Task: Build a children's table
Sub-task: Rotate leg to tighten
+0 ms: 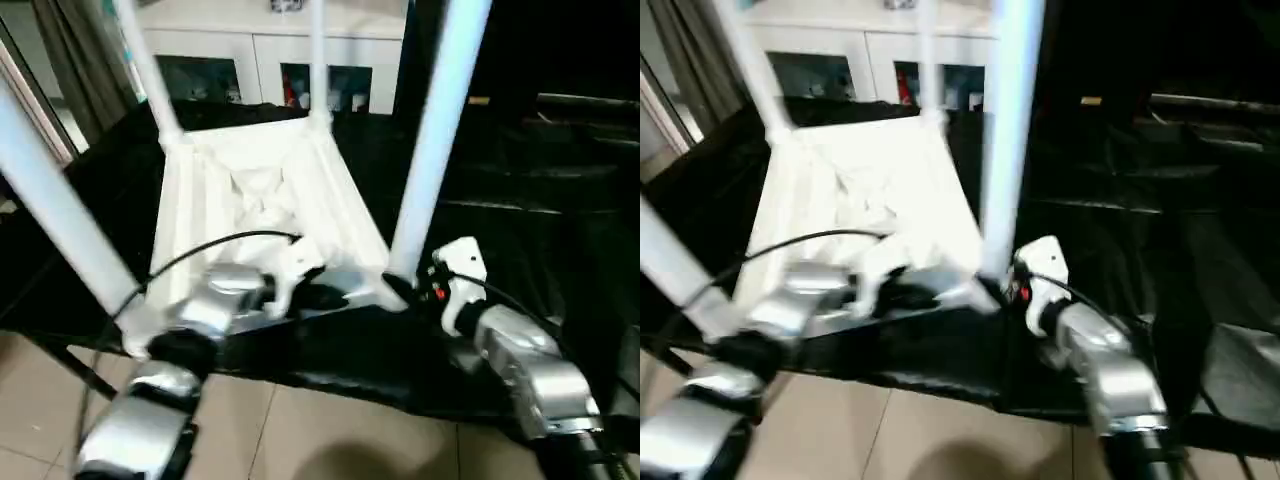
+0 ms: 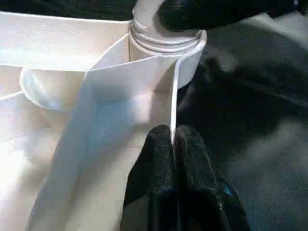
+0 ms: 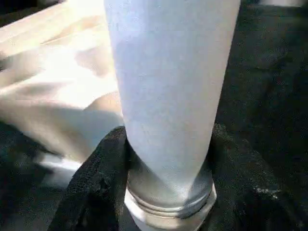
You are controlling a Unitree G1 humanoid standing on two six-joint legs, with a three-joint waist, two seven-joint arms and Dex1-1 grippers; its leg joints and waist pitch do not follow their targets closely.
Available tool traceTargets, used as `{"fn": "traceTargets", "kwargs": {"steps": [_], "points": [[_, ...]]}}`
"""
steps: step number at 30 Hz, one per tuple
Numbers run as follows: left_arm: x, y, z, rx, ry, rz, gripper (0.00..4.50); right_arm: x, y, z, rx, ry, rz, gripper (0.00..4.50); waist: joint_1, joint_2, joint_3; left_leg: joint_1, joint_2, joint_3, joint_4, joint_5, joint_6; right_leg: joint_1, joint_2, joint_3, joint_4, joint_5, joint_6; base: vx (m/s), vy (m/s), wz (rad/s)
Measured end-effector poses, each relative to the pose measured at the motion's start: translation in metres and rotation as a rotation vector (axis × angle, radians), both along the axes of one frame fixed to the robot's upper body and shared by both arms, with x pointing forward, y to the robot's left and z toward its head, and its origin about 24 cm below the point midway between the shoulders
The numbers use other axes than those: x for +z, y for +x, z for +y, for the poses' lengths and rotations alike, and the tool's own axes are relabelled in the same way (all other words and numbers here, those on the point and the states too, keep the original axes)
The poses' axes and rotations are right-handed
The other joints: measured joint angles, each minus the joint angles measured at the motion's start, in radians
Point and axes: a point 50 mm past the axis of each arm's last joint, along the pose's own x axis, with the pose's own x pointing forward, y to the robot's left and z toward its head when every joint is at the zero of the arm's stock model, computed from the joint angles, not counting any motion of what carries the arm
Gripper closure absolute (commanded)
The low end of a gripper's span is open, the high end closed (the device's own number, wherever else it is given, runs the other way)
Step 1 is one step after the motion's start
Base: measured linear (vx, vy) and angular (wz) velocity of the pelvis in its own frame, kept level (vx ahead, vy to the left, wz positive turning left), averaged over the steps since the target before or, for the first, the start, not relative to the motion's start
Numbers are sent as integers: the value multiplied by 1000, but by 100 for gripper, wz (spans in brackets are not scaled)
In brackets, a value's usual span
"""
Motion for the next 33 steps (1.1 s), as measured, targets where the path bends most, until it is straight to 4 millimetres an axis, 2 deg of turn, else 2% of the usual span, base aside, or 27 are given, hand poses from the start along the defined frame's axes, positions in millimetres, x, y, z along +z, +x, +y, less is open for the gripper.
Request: {"fn": "traceTargets", "kwargs": {"steps": [2,5,10,11,13,19,24,33], "points": [[-1,2,-14,36,4,-13,450,-1,4,1,-103,-4,-1,241,3,2,-1,0,0,0,0,0,0,1,0,0,-1,0,0,0,0,0],[-2,2,-24,65,-1,-15,450,-2,7,1,-174,-12,-5,241,6,4,-4,0,-1,0,0,0,0,2,-1,1,-1,0,0,0,0,0],[-3,3,-30,79,-5,-20,450,-2,10,0,-195,-26,-24,241,7,8,-6,-1,-1,0,0,0,0,3,-1,0,-1,3,-3,0,0,0],[-3,3,-30,79,-6,-21,450,-3,10,0,-194,-25,-30,207,7,8,-6,-1,-1,-1,0,0,0,3,-1,0,-1,3,-3,0,0,0],[-3,3,-29,75,-6,-23,450,-2,10,-1,-184,-3,-33,173,7,8,-6,-1,-1,-1,-1,0,0,3,-1,0,-1,3,-3,0,0,0],[-2,3,-21,49,-10,-12,450,0,6,-8,-44,-4,-42,125,4,7,-5,-2,-1,-1,-3,0,0,1,-1,-1,-1,2,-2,0,0,0],[-1,1,-3,-21,-22,13,450,5,-5,-20,154,-44,-26,125,4,8,-5,-2,0,-1,-5,0,0,0,0,-3,0,3,-2,0,0,0],[2,-15,34,-226,-29,104,450,10,-24,-19,440,-11,23,125,13,6,-3,-7,1,0,-3,1,1,-3,0,-3,-2,1,-1,0,0,0]]}}
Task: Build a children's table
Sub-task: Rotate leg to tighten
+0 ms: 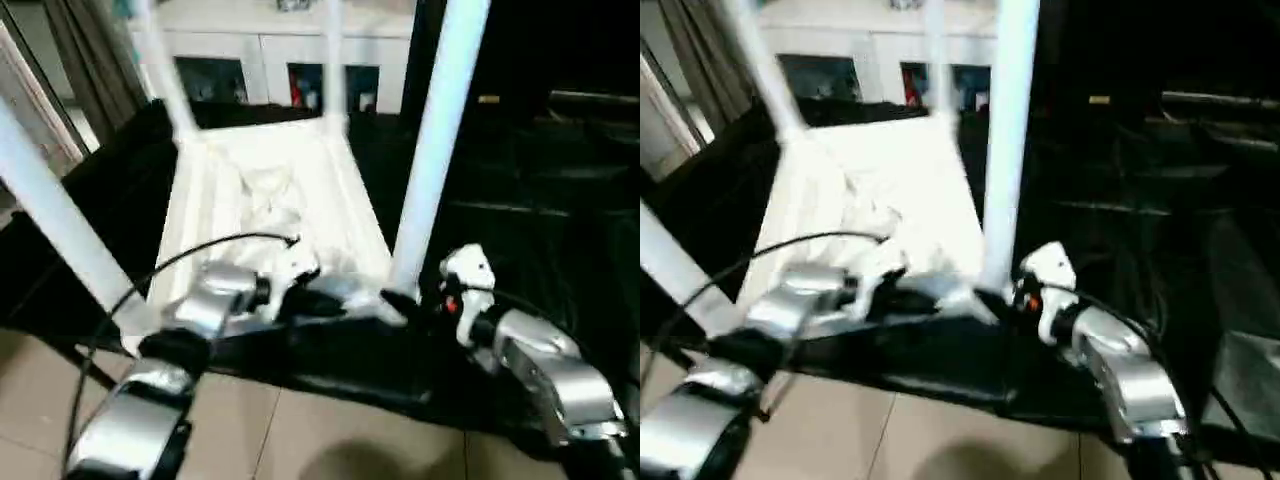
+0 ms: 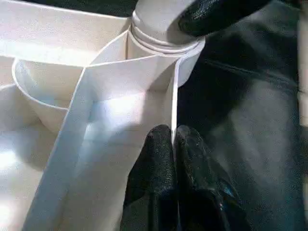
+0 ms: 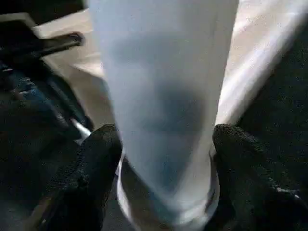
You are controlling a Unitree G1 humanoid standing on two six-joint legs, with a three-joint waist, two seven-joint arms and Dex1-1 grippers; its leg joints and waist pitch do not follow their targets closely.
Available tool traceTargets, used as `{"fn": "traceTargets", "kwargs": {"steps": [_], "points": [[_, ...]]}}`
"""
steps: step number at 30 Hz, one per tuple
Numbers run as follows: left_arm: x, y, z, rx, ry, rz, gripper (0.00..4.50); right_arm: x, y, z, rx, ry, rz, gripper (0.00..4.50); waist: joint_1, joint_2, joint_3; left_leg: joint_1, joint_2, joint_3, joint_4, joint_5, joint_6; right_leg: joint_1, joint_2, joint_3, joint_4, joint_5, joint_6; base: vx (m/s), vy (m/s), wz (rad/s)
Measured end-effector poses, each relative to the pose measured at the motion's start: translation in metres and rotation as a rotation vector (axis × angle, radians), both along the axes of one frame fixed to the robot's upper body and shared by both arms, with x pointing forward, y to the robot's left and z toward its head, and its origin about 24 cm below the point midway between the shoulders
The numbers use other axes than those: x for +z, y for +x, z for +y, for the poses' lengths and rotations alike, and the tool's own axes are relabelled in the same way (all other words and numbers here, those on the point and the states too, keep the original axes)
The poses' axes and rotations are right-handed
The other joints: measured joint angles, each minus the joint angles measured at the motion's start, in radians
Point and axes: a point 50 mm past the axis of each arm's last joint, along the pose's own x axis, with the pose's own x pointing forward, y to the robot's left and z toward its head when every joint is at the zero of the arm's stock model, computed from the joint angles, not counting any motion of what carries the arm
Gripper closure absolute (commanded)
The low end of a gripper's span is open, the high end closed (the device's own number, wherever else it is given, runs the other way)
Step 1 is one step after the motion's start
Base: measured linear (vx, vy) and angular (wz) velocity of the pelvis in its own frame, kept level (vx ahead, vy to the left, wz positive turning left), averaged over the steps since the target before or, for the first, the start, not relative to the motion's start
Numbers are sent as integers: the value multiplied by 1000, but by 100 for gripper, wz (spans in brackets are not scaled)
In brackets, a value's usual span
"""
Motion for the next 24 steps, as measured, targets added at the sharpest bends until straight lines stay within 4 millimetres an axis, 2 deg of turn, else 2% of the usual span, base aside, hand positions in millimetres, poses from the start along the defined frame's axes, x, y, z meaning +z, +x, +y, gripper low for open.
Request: {"fn": "traceTargets", "kwargs": {"steps": [4,6,10,11,14,21,24], "points": [[1,-4,12,-37,6,29,450,-2,-7,-1,66,7,29,125,4,-3,2,0,0,0,0,1,2,-1,0,0,0,0,0,0,0,0],[1,-5,14,-35,8,35,450,-1,-8,0,86,24,38,152,3,-4,3,0,0,1,0,0,0,-1,0,0,1,0,0,0,0,0],[2,-6,17,-34,12,36,450,0,-9,-1,116,28,51,171,0,-6,4,0,0,0,0,0,0,-1,0,0,1,0,0,0,0,0],[2,-7,17,-34,12,40,450,0,-10,-1,122,27,54,193,-1,-6,4,0,1,0,0,0,0,-1,0,0,1,0,0,0,0,0],[3,-8,18,-33,13,44,450,1,-10,-1,129,29,51,210,-2,-8,5,0,1,0,0,2,3,-1,0,0,1,0,-1,0,0,0],[3,-8,20,-19,14,41,450,-1,-10,4,110,40,44,234,-9,-9,6,1,1,0,1,2,2,-1,0,0,2,0,-1,0,0,0],[2,-6,15,14,15,12,450,-4,-7,7,32,53,30,236,-13,-10,6,3,1,0,2,0,-1,0,0,1,3,0,-2,0,0,0]]}}
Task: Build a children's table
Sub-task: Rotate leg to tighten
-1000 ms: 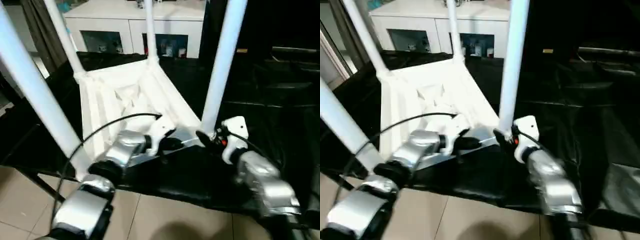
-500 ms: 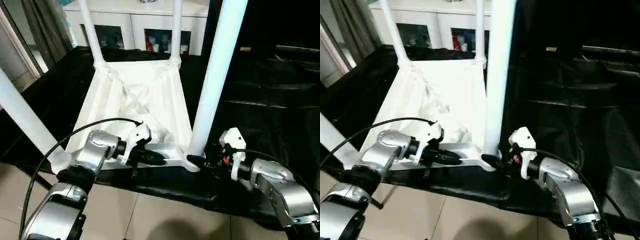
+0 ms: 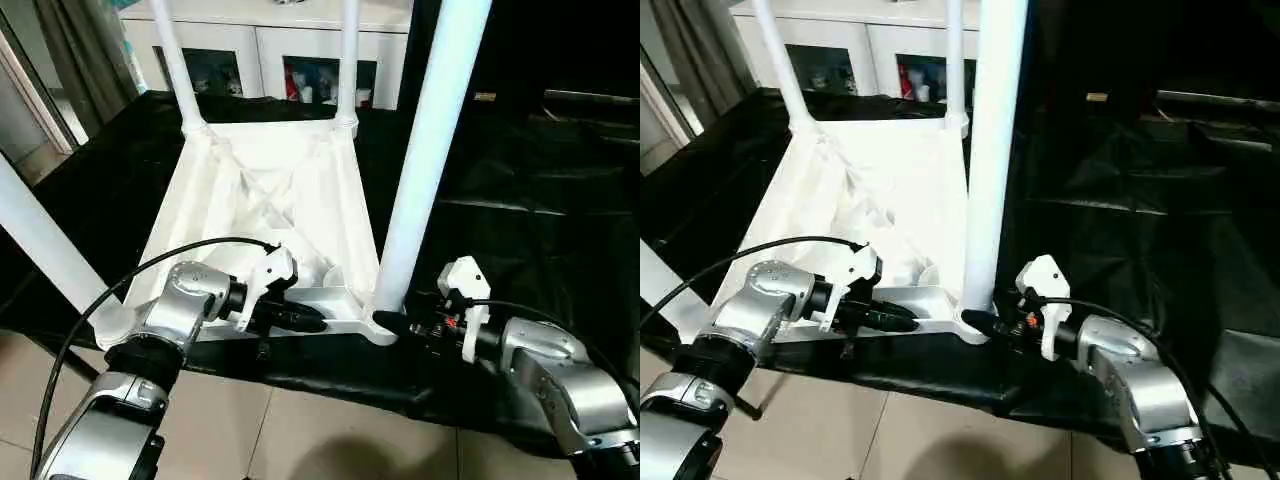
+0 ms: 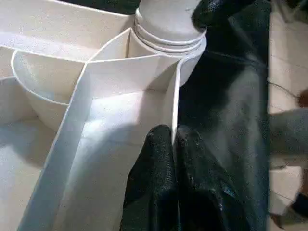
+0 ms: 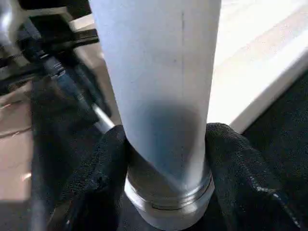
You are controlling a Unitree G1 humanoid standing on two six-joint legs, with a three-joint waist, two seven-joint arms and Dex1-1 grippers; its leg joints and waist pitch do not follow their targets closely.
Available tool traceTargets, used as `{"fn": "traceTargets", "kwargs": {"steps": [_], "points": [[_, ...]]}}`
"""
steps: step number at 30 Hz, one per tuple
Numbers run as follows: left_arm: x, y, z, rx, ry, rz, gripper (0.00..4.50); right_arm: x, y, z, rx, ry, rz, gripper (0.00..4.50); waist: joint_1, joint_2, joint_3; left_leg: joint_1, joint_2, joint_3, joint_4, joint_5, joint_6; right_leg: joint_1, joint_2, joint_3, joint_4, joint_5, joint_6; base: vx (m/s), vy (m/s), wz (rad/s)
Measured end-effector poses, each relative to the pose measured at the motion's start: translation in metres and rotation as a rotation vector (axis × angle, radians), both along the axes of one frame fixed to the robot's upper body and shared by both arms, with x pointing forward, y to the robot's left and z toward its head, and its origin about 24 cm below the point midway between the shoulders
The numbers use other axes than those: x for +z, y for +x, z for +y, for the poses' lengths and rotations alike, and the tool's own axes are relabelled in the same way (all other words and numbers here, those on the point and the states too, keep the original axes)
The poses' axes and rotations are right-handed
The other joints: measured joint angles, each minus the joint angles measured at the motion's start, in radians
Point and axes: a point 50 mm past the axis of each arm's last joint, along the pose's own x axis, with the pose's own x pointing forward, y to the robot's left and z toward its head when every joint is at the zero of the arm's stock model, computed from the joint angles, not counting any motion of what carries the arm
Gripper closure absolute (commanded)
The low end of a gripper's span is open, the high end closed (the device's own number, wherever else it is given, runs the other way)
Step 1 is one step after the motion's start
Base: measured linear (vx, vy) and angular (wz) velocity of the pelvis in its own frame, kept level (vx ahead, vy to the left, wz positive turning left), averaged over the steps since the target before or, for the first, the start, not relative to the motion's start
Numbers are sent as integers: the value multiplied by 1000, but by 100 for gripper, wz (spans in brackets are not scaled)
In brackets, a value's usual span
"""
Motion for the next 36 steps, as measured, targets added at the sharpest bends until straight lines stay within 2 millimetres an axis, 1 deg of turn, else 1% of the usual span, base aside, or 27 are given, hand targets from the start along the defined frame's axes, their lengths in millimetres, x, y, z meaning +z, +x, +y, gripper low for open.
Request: {"fn": "traceTargets", "kwargs": {"steps": [1,4,6,8,9,15,17,18,19,20,21,23,26,27,28,31,33,35,36], "points": [[0,1,-3,16,1,-11,450,-1,1,0,-32,-1,-4,237,-1,0,0,1,0,0,0,0,0,1,0,0,0,0,0,0,0,0],[-2,11,-21,92,7,-55,450,-6,10,0,-202,-4,-23,239,0,1,-1,3,0,0,0,0,-1,3,0,1,0,0,-1,0,0,0],[-2,19,-43,165,12,-81,450,-9,19,3,-385,-6,-41,242,2,2,-2,3,-1,0,0,0,-1,3,0,1,-1,0,0,0,0,0],[-4,21,-55,208,11,-95,450,-9,25,5,-479,-21,-49,243,2,3,-3,3,-2,0,0,0,-1,4,-1,2,-2,-1,2,0,0,0],[-4,21,-58,221,11,-97,450,-10,26,6,-506,-21,-47,243,3,6,-5,3,-2,0,0,0,-1,4,-1,2,-2,-1,2,0,0,0],[-4,24,-69,241,8,-104,450,-9,30,11,-612,-27,-62,244,7,13,-9,2,-2,-1,0,0,-1,4,-1,1,-2,2,-1,0,0,0],[-4,24,-69,236,6,-110,450,-9,30,11,-614,-30,-74,244,7,13,-9,2,-2,-1,0,0,-1,5,-1,1,-2,2,-1,0,0,0],[-4,24,-69,234,5,-112,450,-9,30,11,-615,-29,-76,244,7,17,-10,2,-2,-1,0,0,-1,5,-1,1,-2,2,-1,0,0,0],[-4,24,-69,233,4,-112,450,-9,30,11,-615,-29,-77,190,7,17,-10,2,-2,-1,0,0,-1,5,-1,1,-2,2,-1,0,0,0],[-4,23,-69,230,3,-112,450,-9,30,11,-615,-27,-78,190,7,18,-10,2,-2,-1,0,0,-1,5,-1,1,-2,2,-1,0,0,0],[-4,23,-69,225,2,-112,450,-9,30,10,-612,-17,-74,176,7,18,-10,2,-2,-1,0,0,-1,5,-1,1,-2,2,-1,0,0,0],[-4,23,-67,215,0,-116,450,-8,28,9,-586,20,-64,171,6,20,-9,2,-2,-2,-1,0,-1,5,-1,1,-2,2,-1,0,0,0],[-4,23,-65,199,-3,-118,450,-7,26,5,-536,17,-67,140,7,23,-9,1,-2,-2,-2,0,-1,4,-1,0,-2,1,0,0,0,0],[-4,23,-64,192,-5,-118,450,-6,25,4,-515,13,-67,135,7,23,-9,1,-1,-2,-2,0,-1,4,-1,-1,-2,1,0,0,0,0],[-4,22,-62,179,-6,-115,450,-5,22,0,-486,4,-66,135,8,23,-9,1,-1,-2,-2,0,-1,4,0,-1,-2,1,0,0,0,0],[-5,18,-49,101,-17,-95,450,-1,5,-14,-311,-17,-46,135,18,24,-8,0,-1,-2,-2,0,-1,4,-1,-1,-2,0,2,0,0,0],[-4,13,-39,30,-22,-75,450,3,-6,-24,-235,18,-17,135,23,25,-7,-1,-1,-2,-2,0,-1,3,0,-1,-2,0,3,0,0,0],[-3,8,-31,-55,-26,-53,450,4,-17,-37,-177,54,22,135,35,28,-7,-3,-1,-2,-1,0,0,2,-1,-2,-3,-1,3,0,0,0],[-2,8,-31,-79,-25,-54,450,4,-19,-38,-158,74,31,135,37,27,-6,-4,-1,-2,0,0,0,2,-1,-2,-3,-1,2,0,0,0]]}}
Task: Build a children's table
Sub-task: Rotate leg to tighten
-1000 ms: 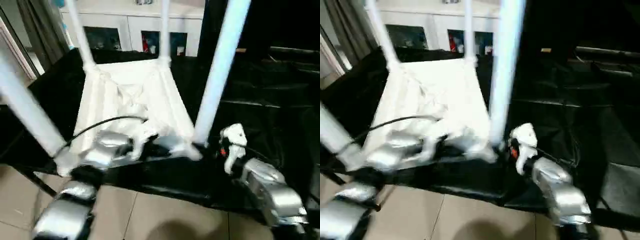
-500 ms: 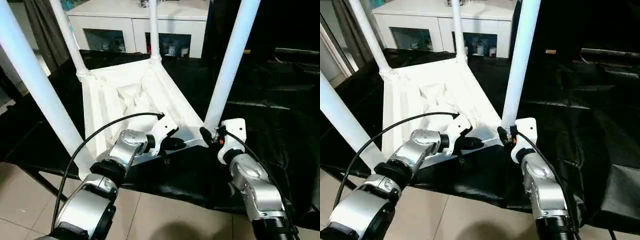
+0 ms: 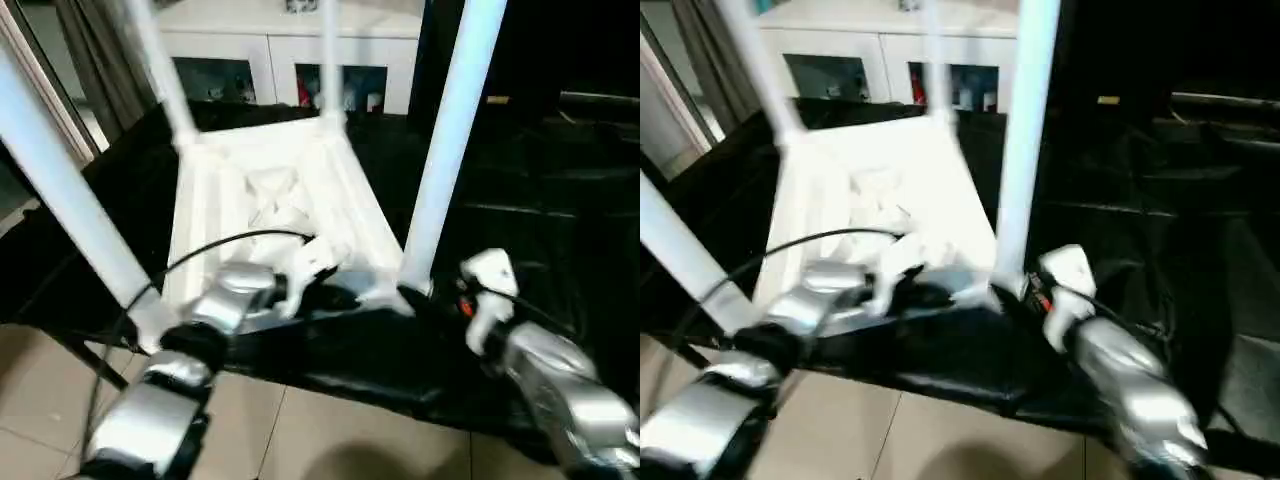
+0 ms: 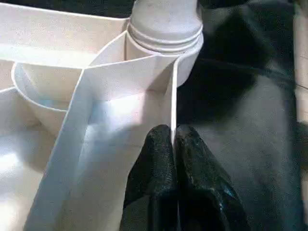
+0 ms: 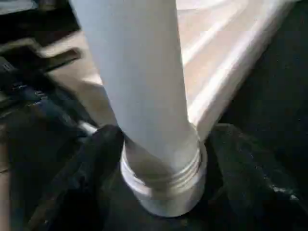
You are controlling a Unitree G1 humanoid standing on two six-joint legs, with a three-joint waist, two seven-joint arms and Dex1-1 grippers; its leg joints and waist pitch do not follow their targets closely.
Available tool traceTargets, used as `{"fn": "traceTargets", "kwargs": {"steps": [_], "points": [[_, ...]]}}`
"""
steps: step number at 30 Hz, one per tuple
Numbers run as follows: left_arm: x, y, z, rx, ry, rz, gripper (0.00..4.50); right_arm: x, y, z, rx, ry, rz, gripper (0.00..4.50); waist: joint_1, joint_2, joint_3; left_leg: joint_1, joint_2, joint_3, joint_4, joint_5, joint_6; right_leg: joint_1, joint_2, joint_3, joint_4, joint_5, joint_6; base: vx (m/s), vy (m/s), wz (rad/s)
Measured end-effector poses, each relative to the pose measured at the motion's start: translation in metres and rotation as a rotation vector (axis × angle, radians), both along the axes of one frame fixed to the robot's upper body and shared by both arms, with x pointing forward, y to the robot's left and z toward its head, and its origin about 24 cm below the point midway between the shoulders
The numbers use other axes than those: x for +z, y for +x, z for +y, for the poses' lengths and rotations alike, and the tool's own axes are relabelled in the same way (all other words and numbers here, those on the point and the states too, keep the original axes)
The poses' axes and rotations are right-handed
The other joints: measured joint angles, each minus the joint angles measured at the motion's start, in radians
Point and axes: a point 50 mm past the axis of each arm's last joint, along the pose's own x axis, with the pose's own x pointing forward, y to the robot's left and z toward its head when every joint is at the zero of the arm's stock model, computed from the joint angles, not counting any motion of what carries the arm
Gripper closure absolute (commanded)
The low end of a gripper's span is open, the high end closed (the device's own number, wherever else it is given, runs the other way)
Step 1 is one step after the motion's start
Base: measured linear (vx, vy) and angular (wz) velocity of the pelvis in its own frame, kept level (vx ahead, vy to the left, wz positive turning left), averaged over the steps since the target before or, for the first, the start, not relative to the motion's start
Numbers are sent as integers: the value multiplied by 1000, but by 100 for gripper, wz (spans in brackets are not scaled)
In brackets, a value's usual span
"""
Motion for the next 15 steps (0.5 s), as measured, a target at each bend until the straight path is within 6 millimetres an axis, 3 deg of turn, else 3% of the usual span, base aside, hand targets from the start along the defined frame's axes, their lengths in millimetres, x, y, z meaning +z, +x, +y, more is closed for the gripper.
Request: {"fn": "traceTargets", "kwargs": {"steps": [3,10,15], "points": [[2,-1,-2,-43,0,0,450,0,-7,-7,0,56,20,135,6,1,1,-4,0,0,4,-1,2,-2,-1,0,0,0,0,0,0,0],[6,0,-11,-88,-19,-51,450,4,-17,-15,-31,104,16,135,30,16,7,-12,1,0,8,1,6,-5,-2,-1,2,1,-1,0,0,0],[6,2,-8,-100,-15,-71,450,8,-24,-24,-73,118,5,135,31,21,6,-13,1,0,9,2,8,-6,-2,-2,2,1,-1,0,0,0]]}}
